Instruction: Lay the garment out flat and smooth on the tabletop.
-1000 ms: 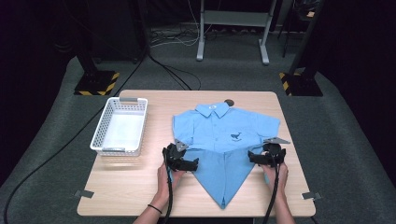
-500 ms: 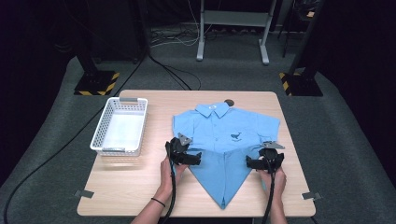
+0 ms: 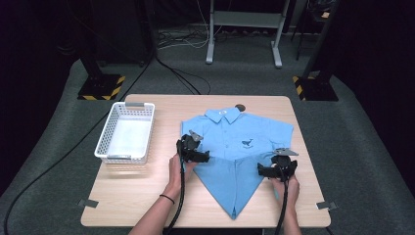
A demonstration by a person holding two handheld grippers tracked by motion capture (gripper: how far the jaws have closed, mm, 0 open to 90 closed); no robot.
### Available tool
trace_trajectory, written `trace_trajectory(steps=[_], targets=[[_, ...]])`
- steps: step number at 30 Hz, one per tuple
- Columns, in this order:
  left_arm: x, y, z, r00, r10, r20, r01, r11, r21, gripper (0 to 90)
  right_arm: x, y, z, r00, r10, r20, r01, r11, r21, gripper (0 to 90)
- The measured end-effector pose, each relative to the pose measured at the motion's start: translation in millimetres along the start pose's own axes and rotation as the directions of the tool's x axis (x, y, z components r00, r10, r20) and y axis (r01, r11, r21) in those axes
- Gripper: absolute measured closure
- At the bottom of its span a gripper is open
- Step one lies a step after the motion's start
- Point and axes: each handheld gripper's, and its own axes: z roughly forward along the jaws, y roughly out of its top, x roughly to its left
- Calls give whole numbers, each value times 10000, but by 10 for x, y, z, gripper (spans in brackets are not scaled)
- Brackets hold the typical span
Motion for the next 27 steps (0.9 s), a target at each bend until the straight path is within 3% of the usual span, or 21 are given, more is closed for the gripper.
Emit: trace_trajectory(steps=[2, 3, 4, 12, 19, 27], targets=[[1, 5, 3, 10000, 38, -71, -38, 10000, 71, 275, 0, 0, 0, 10000, -6, 5, 6, 10000, -3, 2], [5, 8, 16, 9998, 26, -204, -23, 9999, 156, 275, 1, 0, 0, 10000, -2, 7, 2, 10000, -4, 2], [11, 6, 21, 9996, 60, -272, -54, 9998, 196, 361, 2, 1, 1, 10000, -2, -1, 2, 10000, -4, 3], [34, -8, 56, 9999, -45, -158, 47, 9999, 153, 688, 3, 1, 2, 10000, 1, -6, -1, 10000, -9, 3], [74, -35, -20, 9987, -88, -510, 66, 9991, -422, 835, 4, 1, 1, 10000, -11, 21, 11, 10000, -18, 3], [174, -114, -146, 9937, -673, -898, 563, 9912, -1194, 851, 7, 0, 0, 10000, -38, 43, 38, 10000, -32, 3]])
